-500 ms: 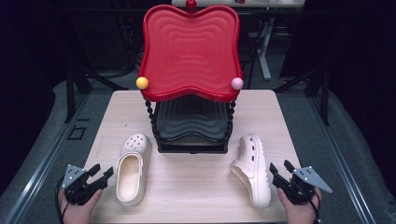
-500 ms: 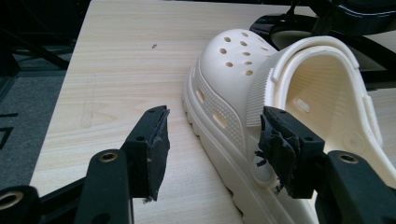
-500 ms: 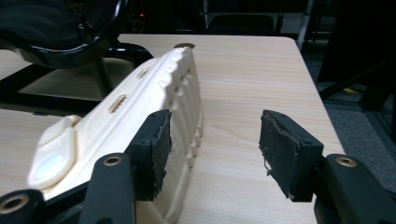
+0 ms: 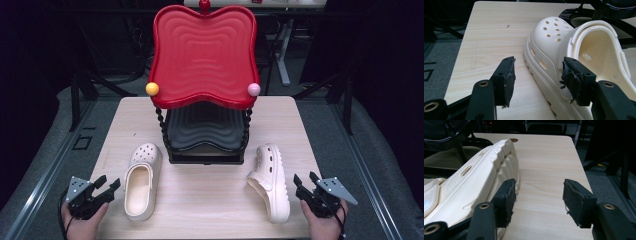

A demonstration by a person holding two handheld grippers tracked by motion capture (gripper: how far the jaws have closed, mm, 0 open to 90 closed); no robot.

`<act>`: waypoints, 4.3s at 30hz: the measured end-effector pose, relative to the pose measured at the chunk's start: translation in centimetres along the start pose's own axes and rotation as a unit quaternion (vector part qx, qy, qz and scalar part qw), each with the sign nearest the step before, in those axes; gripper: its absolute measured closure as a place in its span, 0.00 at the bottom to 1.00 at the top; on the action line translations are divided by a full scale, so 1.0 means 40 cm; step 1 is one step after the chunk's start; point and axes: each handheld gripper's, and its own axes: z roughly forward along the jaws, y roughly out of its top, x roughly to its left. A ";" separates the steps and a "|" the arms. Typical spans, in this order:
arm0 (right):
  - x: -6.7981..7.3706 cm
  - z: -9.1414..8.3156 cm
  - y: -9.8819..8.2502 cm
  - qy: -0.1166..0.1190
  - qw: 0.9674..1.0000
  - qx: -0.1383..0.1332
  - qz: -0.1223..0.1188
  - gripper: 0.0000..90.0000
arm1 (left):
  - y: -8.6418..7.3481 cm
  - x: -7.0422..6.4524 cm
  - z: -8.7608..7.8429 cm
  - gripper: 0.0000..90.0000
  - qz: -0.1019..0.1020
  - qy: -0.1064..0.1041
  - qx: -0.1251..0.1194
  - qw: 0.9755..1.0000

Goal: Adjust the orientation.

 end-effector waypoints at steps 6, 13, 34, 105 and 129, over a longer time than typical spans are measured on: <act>0.006 -0.003 0.001 0.007 1.000 0.001 -0.001 0.51 | 0.003 -0.007 -0.003 0.50 0.003 0.000 0.002 1.000; 0.020 -0.007 0.000 0.015 1.000 0.000 -0.008 0.55 | 0.008 -0.007 -0.013 0.56 -0.012 0.002 -0.003 1.000; 0.055 -0.019 0.010 0.033 0.999 -0.013 -0.036 0.61 | 0.035 -0.073 0.011 0.63 0.065 -0.002 0.018 0.998; 0.003 -0.035 0.029 0.013 0.997 0.075 -0.034 1.00 | 0.046 -0.175 0.044 0.60 0.124 -0.021 0.045 0.991; -0.078 -0.008 0.008 -0.051 0.993 0.101 -0.033 0.68 | 0.043 -0.173 0.049 0.59 0.118 -0.021 0.044 0.992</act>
